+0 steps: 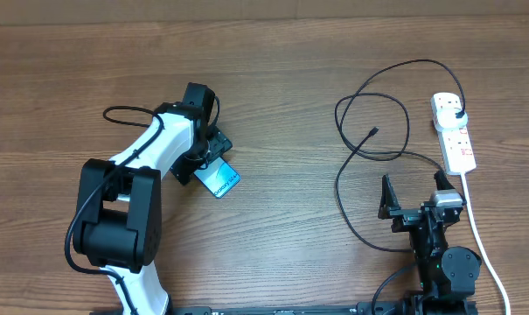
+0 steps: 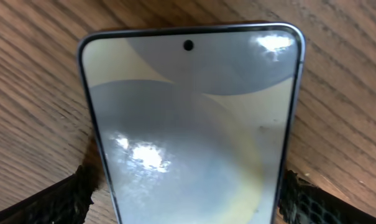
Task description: Plug charger to phone and switch on socket
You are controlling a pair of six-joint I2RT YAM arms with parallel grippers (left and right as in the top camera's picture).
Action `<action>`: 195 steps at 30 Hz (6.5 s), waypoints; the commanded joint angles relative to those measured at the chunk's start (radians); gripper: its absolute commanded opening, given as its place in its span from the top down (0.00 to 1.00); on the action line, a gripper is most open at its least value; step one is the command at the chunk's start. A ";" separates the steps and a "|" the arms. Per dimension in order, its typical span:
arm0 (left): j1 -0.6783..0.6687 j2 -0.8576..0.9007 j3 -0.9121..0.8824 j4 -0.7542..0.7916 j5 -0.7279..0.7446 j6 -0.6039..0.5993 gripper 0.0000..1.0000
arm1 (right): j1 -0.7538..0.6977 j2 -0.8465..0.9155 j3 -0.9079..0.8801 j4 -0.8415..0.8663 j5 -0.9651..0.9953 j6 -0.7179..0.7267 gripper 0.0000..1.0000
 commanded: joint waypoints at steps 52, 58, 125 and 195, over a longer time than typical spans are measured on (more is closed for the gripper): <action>-0.006 0.013 -0.064 -0.047 0.160 0.230 0.00 | 0.005 -0.012 -0.010 0.004 0.010 -0.005 0.00; -0.006 0.013 -0.064 -0.049 0.171 0.192 0.00 | 0.005 -0.012 -0.010 0.004 0.010 -0.005 0.00; -0.006 0.013 -0.064 0.014 0.117 0.381 0.00 | 0.005 -0.012 -0.010 0.005 0.010 -0.005 0.00; -0.027 0.246 -0.064 -0.052 0.314 0.346 0.07 | 0.005 -0.012 -0.010 0.005 0.010 -0.005 0.00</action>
